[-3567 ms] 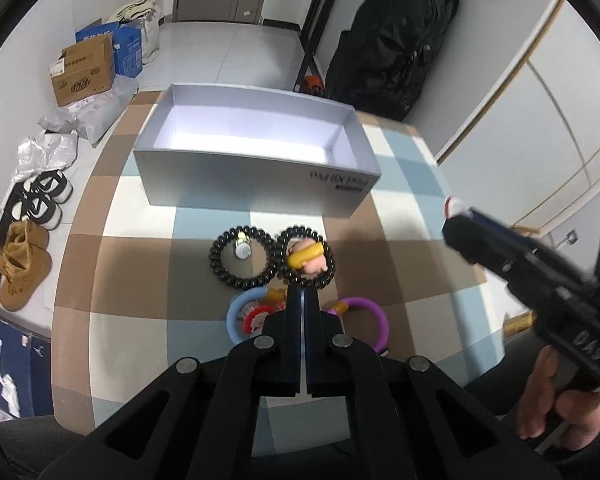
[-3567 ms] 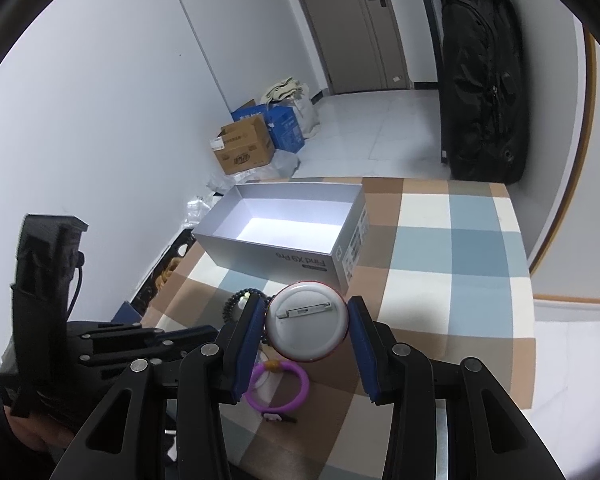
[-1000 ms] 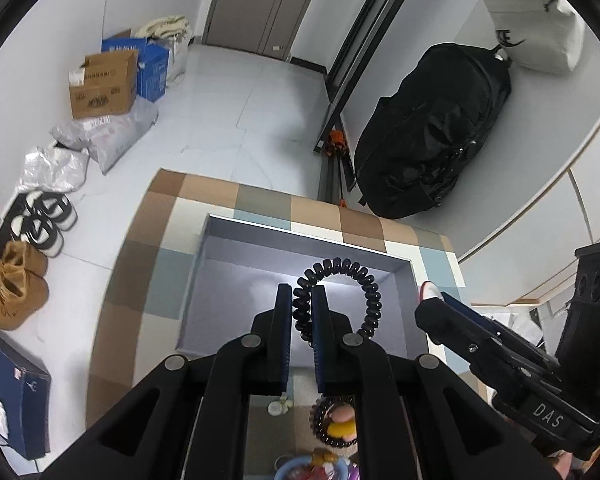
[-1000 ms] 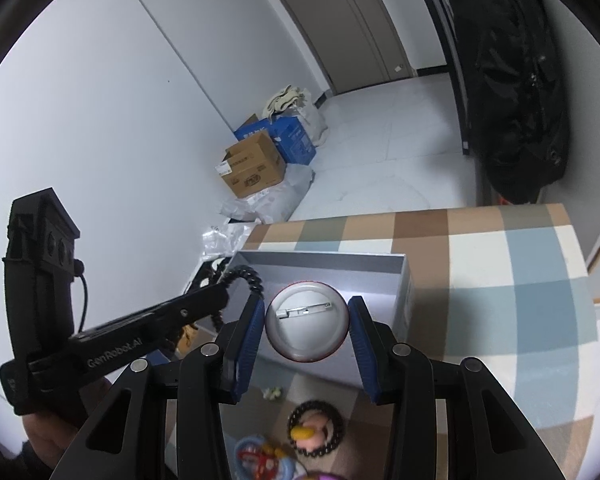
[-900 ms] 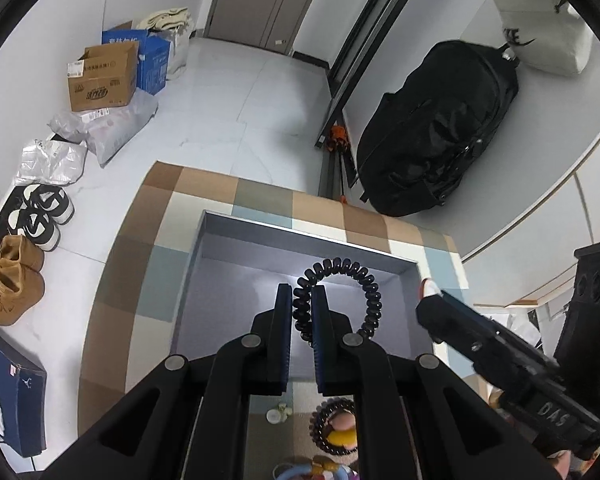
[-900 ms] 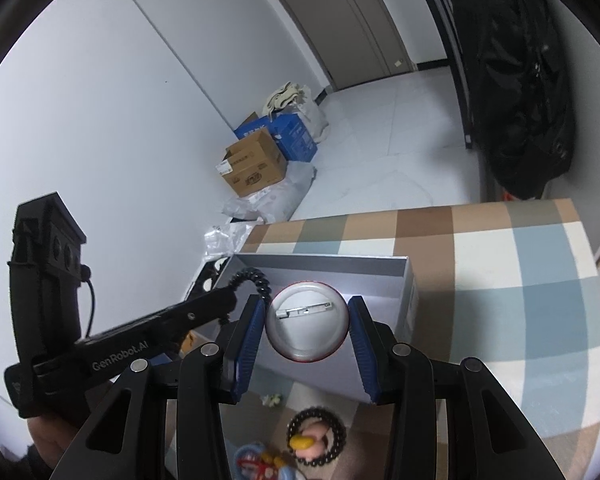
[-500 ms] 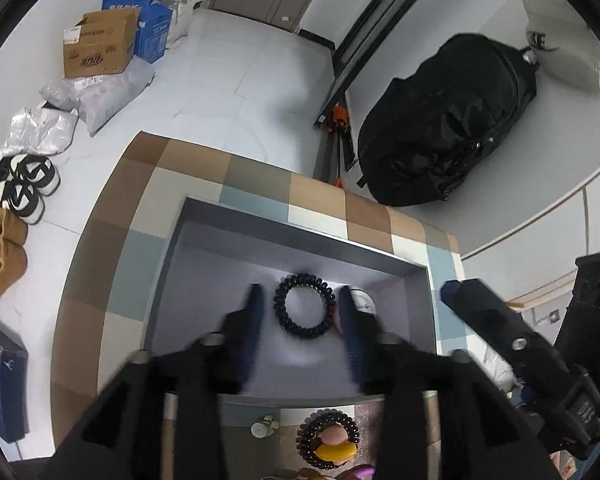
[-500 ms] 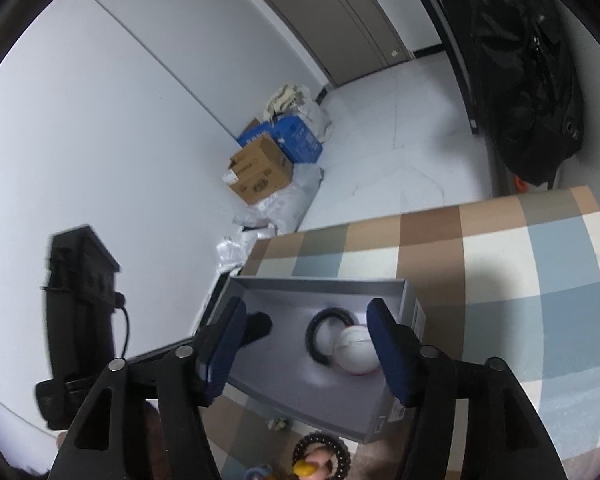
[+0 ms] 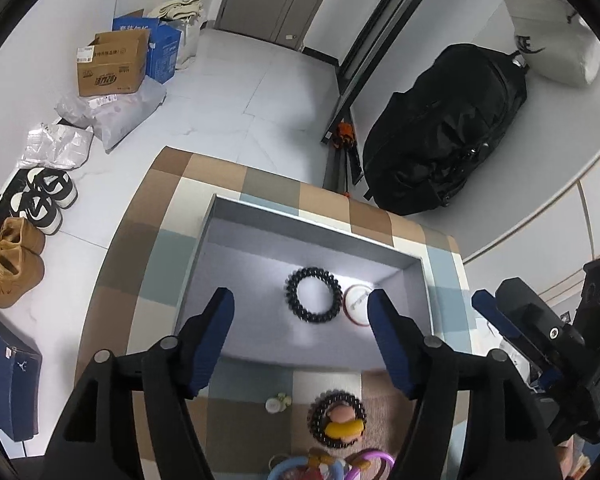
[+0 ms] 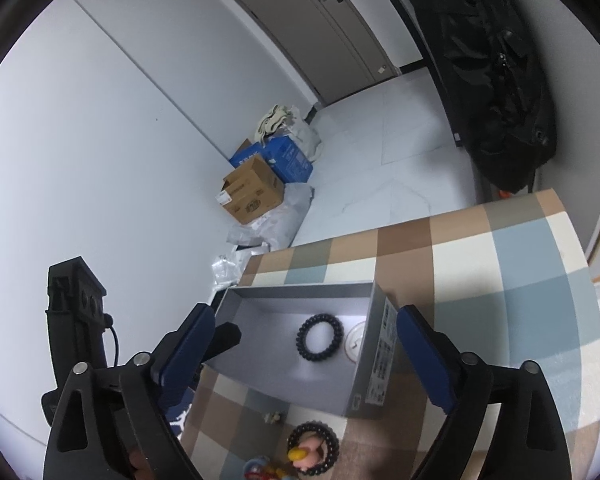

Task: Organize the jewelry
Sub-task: 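Withdraw both grippers from the box back toward the jewelry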

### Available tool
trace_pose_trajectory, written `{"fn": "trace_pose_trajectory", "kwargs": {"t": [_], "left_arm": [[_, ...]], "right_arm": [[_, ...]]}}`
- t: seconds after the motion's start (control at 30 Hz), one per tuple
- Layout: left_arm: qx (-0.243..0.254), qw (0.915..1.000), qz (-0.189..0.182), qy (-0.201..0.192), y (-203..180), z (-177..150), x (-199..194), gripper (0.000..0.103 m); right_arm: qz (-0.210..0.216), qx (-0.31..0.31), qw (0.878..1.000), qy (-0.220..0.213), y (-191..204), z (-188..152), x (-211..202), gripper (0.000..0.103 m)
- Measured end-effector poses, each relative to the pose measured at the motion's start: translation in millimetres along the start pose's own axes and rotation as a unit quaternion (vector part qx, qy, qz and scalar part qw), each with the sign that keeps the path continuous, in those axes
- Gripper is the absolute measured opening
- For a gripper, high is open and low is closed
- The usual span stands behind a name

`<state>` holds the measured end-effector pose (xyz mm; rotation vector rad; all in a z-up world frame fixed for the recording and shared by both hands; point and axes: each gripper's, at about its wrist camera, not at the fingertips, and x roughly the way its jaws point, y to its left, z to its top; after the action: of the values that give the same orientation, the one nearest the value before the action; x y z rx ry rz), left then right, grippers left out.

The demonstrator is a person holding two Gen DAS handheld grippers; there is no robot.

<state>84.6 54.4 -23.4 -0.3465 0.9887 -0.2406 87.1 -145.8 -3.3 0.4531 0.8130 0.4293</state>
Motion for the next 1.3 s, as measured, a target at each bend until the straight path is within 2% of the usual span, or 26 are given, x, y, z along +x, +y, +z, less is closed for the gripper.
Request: {"fn": "trace_pose_trajectory", "kwargs": {"t": [0.17, 0.37, 0.47, 0.77, 0.9, 0.93, 1.03, 1.17, 1.3], "left_arm": [[0.027, 0.9995, 0.007, -0.016, -7.1, -10.4, -11.1, 0.07], [0.047, 0.9983, 0.005, -0.034, -11.7, -24.1, -25.8, 0.081], [0.051, 0.9978, 0.015, -0.039, -10.7, -30.2, -29.6, 0.082], [-0.011, 0.999, 0.025, -0.035, 18.7, -45.7, -34.9, 0.083], [-0.031, 0.9985, 0.032, -0.031, 27.8, -48.9, -37.4, 0.085], [-0.034, 0.9983, 0.035, -0.032, 29.7, -49.5, -38.4, 0.085], [-0.038, 0.9977, 0.042, -0.037, 34.1, -51.0, -42.2, 0.086], [-0.048, 0.9971, 0.044, -0.04, 42.7, -53.2, -47.3, 0.086], [-0.058, 0.9967, 0.041, -0.04, 49.1, -52.7, -50.4, 0.086]], "right_arm": [[-0.007, -0.015, 1.0, -0.009, 5.3, -9.0, -14.4, 0.1], [-0.014, -0.027, 0.999, -0.011, 11.1, -20.3, -29.3, 0.102], [-0.022, -0.04, 0.999, -0.009, 14.2, -27.3, -35.8, 0.103], [-0.037, -0.069, 0.996, 0.05, 20.9, -66.7, -33.6, 0.103], [-0.033, -0.103, 0.991, 0.079, 33.6, -85.4, -27.7, 0.103], [-0.033, -0.114, 0.989, 0.083, 37.8, -89.4, -26.8, 0.101], [-0.032, -0.17, 0.979, 0.104, 56.3, -105.2, -21.7, 0.085], [-0.029, -0.207, 0.969, 0.131, 68.5, -122.9, -9.2, 0.067], [-0.036, -0.225, 0.962, 0.148, 73.1, -134.9, 4.5, 0.058]]}}
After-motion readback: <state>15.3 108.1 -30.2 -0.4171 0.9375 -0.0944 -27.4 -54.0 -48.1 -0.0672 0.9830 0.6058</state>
